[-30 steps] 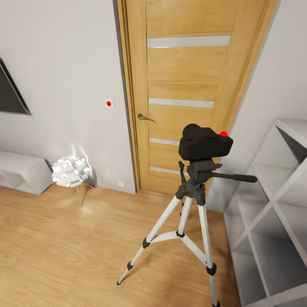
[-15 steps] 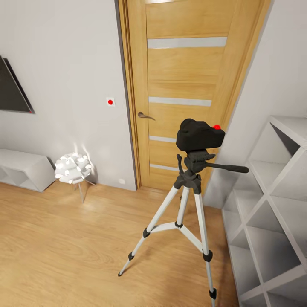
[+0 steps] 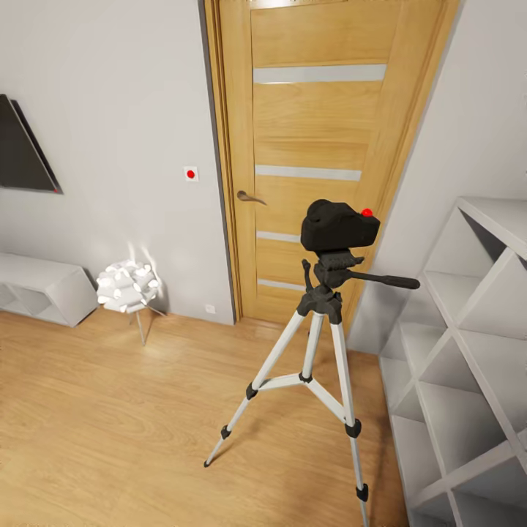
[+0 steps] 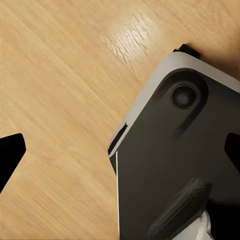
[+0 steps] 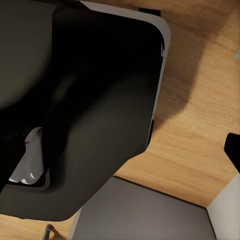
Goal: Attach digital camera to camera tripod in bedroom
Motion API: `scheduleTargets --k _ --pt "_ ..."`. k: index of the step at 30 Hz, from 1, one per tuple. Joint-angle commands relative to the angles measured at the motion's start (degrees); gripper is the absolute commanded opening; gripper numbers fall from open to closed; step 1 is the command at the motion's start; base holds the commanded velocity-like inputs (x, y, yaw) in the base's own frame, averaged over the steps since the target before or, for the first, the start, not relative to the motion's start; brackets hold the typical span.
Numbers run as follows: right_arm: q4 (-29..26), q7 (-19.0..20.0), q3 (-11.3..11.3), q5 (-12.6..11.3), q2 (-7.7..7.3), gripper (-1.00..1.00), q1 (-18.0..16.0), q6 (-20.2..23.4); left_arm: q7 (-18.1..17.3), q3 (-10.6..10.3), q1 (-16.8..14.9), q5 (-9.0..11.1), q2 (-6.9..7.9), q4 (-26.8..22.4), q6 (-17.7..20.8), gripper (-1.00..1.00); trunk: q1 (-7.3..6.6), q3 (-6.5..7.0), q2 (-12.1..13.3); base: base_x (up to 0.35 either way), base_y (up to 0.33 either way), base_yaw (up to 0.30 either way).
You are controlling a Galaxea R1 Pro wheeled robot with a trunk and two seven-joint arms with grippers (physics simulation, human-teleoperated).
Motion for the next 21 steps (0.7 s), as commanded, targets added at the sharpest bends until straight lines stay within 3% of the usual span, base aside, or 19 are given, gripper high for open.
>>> scheduleTargets --k 1,21 --pt "0.0 0.3 -0.4 0.5 0.03 1.0 0.0 -0.1 0.2 -0.5 0.0 0.5 0.01 0.0 -0.1 1.0 0.02 -0.1 -0.1 -0.03 0.0 0.0" --pt "-0.1 0.2 -1.0 0.1 0.61 1.0 0.0 -1.1 0.2 -0.4 0.0 0.6 0.01 0.0 -0.1 1.0 0.02 -0.08 -0.1 -0.005 0.0 0.0"
